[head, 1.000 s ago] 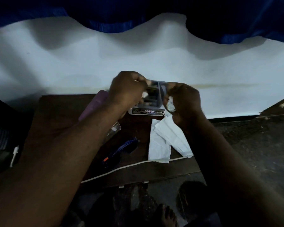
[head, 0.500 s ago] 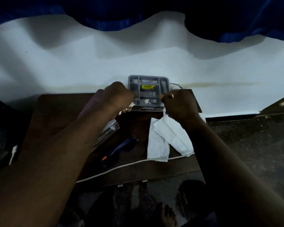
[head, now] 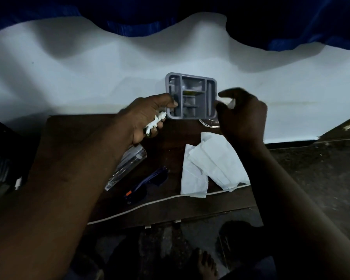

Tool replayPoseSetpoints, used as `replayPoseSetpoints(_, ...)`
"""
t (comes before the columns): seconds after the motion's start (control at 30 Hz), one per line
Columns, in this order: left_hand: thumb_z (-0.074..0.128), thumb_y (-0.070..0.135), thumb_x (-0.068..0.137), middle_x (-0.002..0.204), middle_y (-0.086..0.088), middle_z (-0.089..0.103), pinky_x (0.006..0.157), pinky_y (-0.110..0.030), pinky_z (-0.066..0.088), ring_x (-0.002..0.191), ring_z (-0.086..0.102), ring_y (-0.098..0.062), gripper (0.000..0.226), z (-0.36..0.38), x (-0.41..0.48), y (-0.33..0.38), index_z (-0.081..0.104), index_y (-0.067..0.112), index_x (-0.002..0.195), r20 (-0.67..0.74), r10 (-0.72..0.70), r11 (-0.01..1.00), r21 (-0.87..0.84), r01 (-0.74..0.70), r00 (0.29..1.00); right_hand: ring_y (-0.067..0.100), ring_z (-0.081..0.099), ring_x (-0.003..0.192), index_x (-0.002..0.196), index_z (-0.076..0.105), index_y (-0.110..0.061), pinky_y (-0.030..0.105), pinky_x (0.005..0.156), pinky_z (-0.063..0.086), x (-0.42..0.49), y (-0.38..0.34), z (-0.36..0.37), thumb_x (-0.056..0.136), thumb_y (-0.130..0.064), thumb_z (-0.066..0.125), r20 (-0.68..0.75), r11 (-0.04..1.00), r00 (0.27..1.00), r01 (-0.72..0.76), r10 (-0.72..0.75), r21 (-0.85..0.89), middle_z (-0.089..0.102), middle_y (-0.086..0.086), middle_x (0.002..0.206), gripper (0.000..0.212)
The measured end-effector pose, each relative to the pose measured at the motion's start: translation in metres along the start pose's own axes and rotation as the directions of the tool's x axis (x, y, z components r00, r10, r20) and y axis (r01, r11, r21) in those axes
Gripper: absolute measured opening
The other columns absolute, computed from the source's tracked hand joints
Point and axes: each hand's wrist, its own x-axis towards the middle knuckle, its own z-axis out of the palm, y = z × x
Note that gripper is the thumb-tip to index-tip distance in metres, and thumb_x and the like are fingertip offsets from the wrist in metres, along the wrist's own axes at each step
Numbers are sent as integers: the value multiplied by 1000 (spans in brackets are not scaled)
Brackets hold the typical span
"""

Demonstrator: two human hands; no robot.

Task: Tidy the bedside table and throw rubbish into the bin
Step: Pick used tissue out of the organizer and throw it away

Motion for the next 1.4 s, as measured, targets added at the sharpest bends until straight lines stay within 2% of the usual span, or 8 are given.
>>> replayPoseSetpoints(0.13,72,30,80,58,-1,47,42,-17,26,45,41,-15,25,1,5,-2,58,15,67,-61,7,999,-36,-9,998,14,70,83,92,76,-28,26,77,53,-8,-21,-5,80,-20,63,68,978,976,208,-206,-29,77,-8,94,19)
replayPoseSetpoints(0.3,72,28,79,55,2,49,40,-17,28,43,43,-14,16,1,4,-2,64,15,75,-39,28,999,-23,-29,999,32,71,100,114,75,-27,40,85,58,-22,-23,8,81,-36,57,445,939,869,310,-216,-150,78,7,109,39)
replayPoseSetpoints(0.57,71,30,67,57,-2,45,39,-15,29,43,43,-15,22,10,1,-1,60,12,73,35,12,999,49,-14,999,39,65,114,138,57,-11,40,89,53,-26,-21,26,91,-30,64,593,885,776,411,-214,-219,68,16,127,51)
replayPoseSetpoints(0.87,65,22,84,53,-5,45,39,-12,30,29,41,-12,30,7,6,-3,54,9,59,-49,25,999,41,-23,998,33,71,98,110,73,-18,31,79,52,-24,-22,30,87,-37,63,416,907,879,349,-231,-234,75,10,105,32)
replayPoseSetpoints(1.0,65,19,82,49,-4,48,39,-14,32,31,43,-13,26,3,6,-4,56,11,58,-77,39,999,14,-38,996,17,72,99,104,79,-27,26,85,55,-14,-27,18,76,-37,78,346,990,937,89,-44,-114,79,-5,104,30)
replayPoseSetpoints(1.13,65,20,82,47,-1,47,39,-15,31,35,44,-13,26,1,5,-5,55,13,59,-67,28,1000,3,-28,997,11,70,70,69,66,-25,26,68,53,-8,-20,14,71,-48,84,219,995,973,-81,68,54,72,-6,68,29)
replayPoseSetpoints(1.23,65,20,81,47,0,47,39,-14,31,36,45,-13,22,1,5,-4,55,13,63,-59,24,1000,-4,-24,998,17,68,66,72,61,-21,34,70,57,-8,-17,14,71,-31,77,207,993,975,-93,76,73,69,-4,66,19)
replayPoseSetpoints(1.4,65,21,79,51,1,47,39,-16,29,40,44,-14,18,4,6,-4,57,13,65,-24,15,1000,-13,-15,1000,0,57,67,82,67,-17,20,64,49,-11,-15,14,75,-15,71,236,992,969,-93,70,86,67,-9,75,8)
